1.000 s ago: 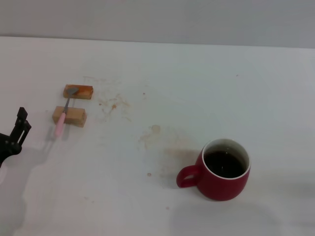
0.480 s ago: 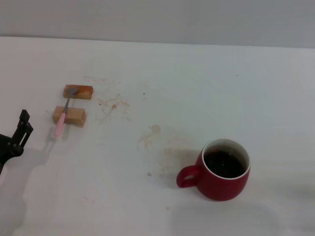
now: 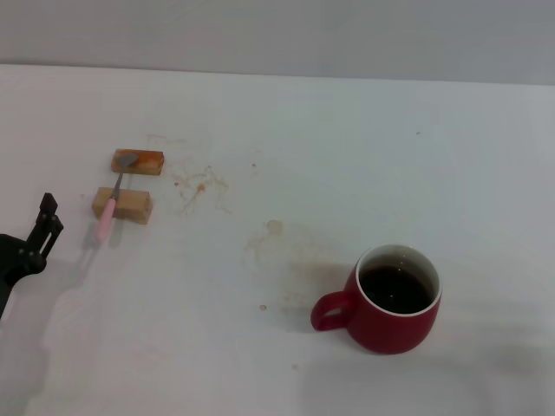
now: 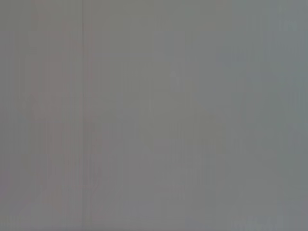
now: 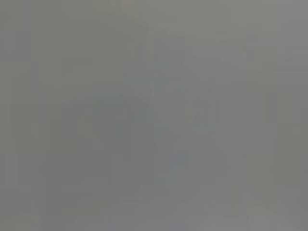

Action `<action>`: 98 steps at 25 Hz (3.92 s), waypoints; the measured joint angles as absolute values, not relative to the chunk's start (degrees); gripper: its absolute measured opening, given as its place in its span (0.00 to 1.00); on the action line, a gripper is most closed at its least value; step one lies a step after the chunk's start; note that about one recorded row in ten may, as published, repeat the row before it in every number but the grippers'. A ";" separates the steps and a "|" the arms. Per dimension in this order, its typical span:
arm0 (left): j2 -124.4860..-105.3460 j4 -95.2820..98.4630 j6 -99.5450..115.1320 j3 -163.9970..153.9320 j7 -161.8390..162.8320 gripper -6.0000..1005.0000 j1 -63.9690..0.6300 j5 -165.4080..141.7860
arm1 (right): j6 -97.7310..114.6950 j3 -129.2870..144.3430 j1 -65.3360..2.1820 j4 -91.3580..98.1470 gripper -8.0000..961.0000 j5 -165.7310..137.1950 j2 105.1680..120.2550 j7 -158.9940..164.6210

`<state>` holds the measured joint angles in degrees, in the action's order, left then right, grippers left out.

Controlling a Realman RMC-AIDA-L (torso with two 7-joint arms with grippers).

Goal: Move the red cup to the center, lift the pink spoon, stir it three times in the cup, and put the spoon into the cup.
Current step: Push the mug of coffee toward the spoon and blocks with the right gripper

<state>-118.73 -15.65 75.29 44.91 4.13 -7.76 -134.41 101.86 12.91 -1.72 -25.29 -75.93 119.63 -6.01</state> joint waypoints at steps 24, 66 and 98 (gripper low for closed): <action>-118.74 -16.17 74.97 44.91 3.71 0.81 -7.79 -134.28 | 98.89 21.05 -2.08 -32.10 0.01 -76.11 119.80 -9.25; -118.74 -15.88 74.97 44.91 4.13 0.81 -7.82 -134.77 | 95.88 21.58 -2.90 -32.52 0.01 -77.61 119.80 -9.20; -118.74 -15.80 74.83 44.91 4.13 0.81 -7.57 -134.75 | 90.77 21.18 -5.51 -34.70 0.01 -79.14 119.89 -9.29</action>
